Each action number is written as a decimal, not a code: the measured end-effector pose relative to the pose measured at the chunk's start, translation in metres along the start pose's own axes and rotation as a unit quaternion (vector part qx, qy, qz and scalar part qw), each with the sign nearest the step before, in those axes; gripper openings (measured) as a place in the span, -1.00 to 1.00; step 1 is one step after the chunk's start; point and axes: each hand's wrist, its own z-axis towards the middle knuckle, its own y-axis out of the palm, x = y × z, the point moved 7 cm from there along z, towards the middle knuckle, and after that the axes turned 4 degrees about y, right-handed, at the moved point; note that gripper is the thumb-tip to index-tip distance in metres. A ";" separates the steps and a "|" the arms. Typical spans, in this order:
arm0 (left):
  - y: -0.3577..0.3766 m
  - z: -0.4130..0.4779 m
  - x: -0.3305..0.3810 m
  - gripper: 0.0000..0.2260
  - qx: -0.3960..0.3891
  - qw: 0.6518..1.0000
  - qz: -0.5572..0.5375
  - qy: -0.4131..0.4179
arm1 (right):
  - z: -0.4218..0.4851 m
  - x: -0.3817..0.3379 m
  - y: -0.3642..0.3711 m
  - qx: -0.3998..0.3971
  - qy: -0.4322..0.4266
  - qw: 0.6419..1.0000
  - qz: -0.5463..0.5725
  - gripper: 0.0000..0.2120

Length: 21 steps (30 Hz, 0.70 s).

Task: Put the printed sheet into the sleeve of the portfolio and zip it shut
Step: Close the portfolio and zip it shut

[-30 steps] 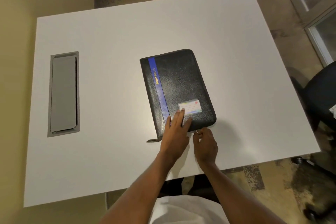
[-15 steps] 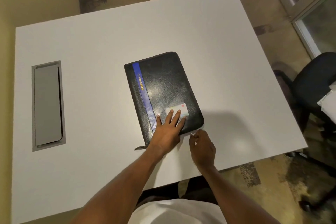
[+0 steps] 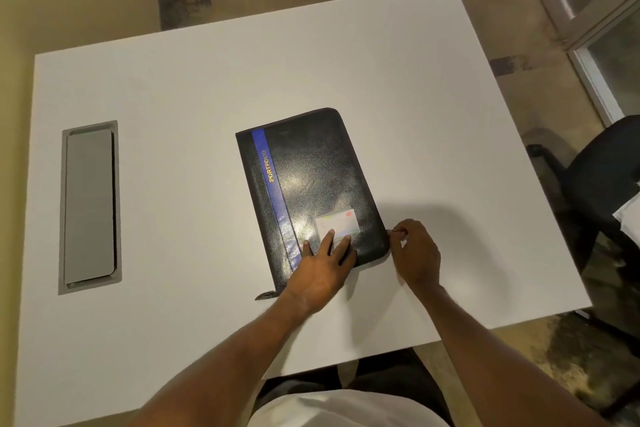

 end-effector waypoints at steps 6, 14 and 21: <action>0.000 -0.002 -0.002 -0.39 -0.022 1.000 0.014 -0.002 | 0.053 -0.033 0.002 -0.039 -0.066 0.997 -0.029 -0.96; 0.000 -0.005 -0.005 -0.34 -0.032 0.999 -0.016 -0.023 | 0.120 -0.092 0.015 -0.065 -0.116 0.990 -0.049 -0.92; 0.005 -0.008 -0.004 -0.40 -0.004 0.999 -0.040 -0.024 | 0.179 -0.145 0.030 -0.079 -0.160 0.981 -0.080 -0.88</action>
